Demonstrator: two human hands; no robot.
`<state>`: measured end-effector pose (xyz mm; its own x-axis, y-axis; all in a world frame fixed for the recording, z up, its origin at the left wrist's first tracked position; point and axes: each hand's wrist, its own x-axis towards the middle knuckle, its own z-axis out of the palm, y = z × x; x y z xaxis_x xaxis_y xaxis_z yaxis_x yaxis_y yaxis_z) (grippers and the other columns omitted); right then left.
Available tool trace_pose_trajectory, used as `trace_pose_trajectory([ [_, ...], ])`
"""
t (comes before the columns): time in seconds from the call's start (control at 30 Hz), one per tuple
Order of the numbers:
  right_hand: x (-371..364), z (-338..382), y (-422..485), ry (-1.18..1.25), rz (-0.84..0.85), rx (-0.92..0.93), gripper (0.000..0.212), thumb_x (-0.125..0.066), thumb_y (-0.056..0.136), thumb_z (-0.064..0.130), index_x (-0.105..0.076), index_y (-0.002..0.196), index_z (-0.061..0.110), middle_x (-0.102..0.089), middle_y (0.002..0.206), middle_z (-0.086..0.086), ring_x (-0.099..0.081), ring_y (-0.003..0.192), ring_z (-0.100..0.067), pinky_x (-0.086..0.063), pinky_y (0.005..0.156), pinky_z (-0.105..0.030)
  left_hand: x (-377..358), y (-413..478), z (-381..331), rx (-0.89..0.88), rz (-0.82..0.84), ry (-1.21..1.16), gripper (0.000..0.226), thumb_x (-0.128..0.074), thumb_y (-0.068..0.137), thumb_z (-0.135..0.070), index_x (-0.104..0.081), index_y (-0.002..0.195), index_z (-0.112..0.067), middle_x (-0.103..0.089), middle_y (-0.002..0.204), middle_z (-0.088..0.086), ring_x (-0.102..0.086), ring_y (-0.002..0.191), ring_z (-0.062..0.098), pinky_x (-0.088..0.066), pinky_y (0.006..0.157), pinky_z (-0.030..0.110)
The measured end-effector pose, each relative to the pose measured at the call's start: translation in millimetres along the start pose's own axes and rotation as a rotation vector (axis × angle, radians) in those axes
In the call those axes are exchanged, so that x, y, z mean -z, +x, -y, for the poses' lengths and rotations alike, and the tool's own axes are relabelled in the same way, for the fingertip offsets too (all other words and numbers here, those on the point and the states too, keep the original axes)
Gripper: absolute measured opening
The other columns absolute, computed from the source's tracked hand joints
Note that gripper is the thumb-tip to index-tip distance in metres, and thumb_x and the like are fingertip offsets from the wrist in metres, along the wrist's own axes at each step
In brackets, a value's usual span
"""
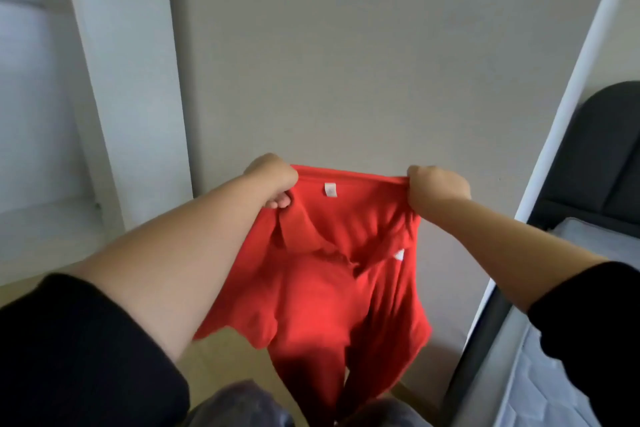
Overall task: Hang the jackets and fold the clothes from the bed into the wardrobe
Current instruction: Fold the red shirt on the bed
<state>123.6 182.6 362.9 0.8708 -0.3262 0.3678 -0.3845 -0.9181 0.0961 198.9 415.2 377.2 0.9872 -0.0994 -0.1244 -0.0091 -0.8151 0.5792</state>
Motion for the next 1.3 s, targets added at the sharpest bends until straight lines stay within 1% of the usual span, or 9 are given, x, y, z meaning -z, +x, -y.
trace_pose_trajectory([
  [0.13, -3.6, 1.6, -4.2, 0.058, 0.206, -0.097, 0.014, -0.047, 0.084, 0.008, -0.061, 0.085, 0.007, -0.072, 0.084, -0.012, -0.071, 0.08, -0.024, -0.049, 0.063, -0.024, -13.6, -0.2, -0.1, 0.014, 0.105, 0.037, 0.034, -0.029, 0.096, -0.008, -0.05, 0.071, 0.003, -0.053, 0.033, 0.006, -0.052, 0.034, 0.016, -0.041, 0.041, 0.019],
  [0.27, -8.9, -10.8, -3.9, 0.007, -0.081, -0.095, 0.026, -0.048, 0.086, 0.018, -0.062, 0.108, 0.011, -0.065, 0.113, -0.012, -0.062, 0.104, -0.034, -0.048, 0.077, -0.035, -20.2, 3.6, -2.1, -0.075, -0.204, 0.099, 0.02, -0.046, 0.086, -0.004, -0.065, 0.085, 0.002, -0.069, 0.063, 0.009, -0.07, 0.081, 0.021, -0.054, 0.076, 0.028],
  [0.37, -4.6, -24.4, -9.4, -0.04, 0.16, -0.185, 0.028, -0.046, 0.084, 0.021, -0.063, 0.107, 0.017, -0.063, 0.116, -0.006, -0.061, 0.105, -0.03, -0.047, 0.079, -0.034, -26.4, 4.2, -1.6, -0.081, -0.197, 0.134, 0.02, -0.052, 0.083, -0.004, -0.069, 0.094, -0.002, -0.07, 0.081, 0.01, -0.07, 0.083, 0.024, -0.058, 0.078, 0.034],
  [0.57, -2.6, -41.3, -11.0, 0.198, 0.362, -0.291, 0.025, -0.038, 0.08, 0.01, -0.049, 0.058, 0.005, -0.049, 0.035, -0.003, -0.047, 0.045, -0.02, -0.037, 0.048, -0.021, -35.4, 7.9, -12.0, -0.142, -0.119, 0.283, 0.022, -0.044, 0.083, -0.01, -0.065, 0.086, -0.003, -0.066, 0.082, 0.012, -0.067, 0.077, 0.027, -0.055, 0.074, 0.031],
  [0.73, -5.3, -41.1, -9.0, 0.466, 0.44, -0.409, 0.025, -0.03, 0.078, 0.006, -0.037, 0.054, 0.008, -0.038, 0.044, -0.007, -0.033, 0.042, -0.015, -0.031, 0.046, -0.021, -41.8, 6.7, -13.8, -0.219, -0.048, 0.486, 0.017, -0.042, 0.084, -0.008, -0.059, 0.085, -0.007, -0.062, 0.1, 0.011, -0.061, 0.092, 0.028, -0.048, 0.076, 0.033],
  [0.87, -5.3, -33.4, -8.4, 0.571, 0.299, -0.399, 0.024, -0.034, 0.078, 0.004, -0.047, 0.058, -0.001, -0.053, 0.039, -0.012, -0.052, 0.043, -0.025, -0.05, 0.058, -0.03, -54.3, 8.1, -11.1, -0.311, -0.08, 0.532, 0.018, -0.046, 0.077, -0.002, -0.06, 0.083, -0.011, -0.058, 0.084, 0.005, -0.058, 0.081, 0.026, -0.044, 0.066, 0.029],
  [1.03, -3.7, -31.1, -12.7, 0.521, 0.158, -0.271, 0.013, -0.037, 0.071, 0.004, -0.049, 0.065, 0.003, -0.055, 0.051, -0.012, -0.054, 0.049, -0.027, -0.042, 0.048, -0.023, -74.3, 5.3, -13.8, -0.404, 0.069, 0.47, 0.031, -0.05, 0.079, -0.005, -0.071, 0.1, -0.012, -0.068, 0.085, 0.009, -0.065, 0.079, 0.025, -0.048, 0.061, 0.023],
  [1.2, -1.7, -49.3, -18.1, 0.265, 0.08, -0.22, 0.012, -0.042, 0.07, 0.007, -0.054, 0.07, 0.008, -0.057, 0.069, -0.007, -0.05, 0.057, -0.023, -0.034, 0.049, -0.021, -83.8, 6.2, -17.9, -0.263, 0.127, 0.17, 0.025, -0.036, 0.078, -0.003, -0.061, 0.08, -0.004, -0.055, 0.053, 0.005, -0.045, 0.035, 0.015, -0.03, 0.038, 0.013],
  [1.3, -1.9, -65.3, -17.8, 0.297, 0.256, -0.283, 0.015, -0.039, 0.076, 0.006, -0.049, 0.064, 0.005, -0.058, 0.055, -0.006, -0.051, 0.044, -0.02, -0.036, 0.045, -0.02, -79.8, 8.3, -16.3, -0.115, 0.12, -0.101, 0.019, -0.032, 0.084, -0.003, -0.048, 0.075, -0.006, -0.048, 0.051, 0.005, -0.04, 0.028, 0.012, -0.027, 0.037, 0.011],
])
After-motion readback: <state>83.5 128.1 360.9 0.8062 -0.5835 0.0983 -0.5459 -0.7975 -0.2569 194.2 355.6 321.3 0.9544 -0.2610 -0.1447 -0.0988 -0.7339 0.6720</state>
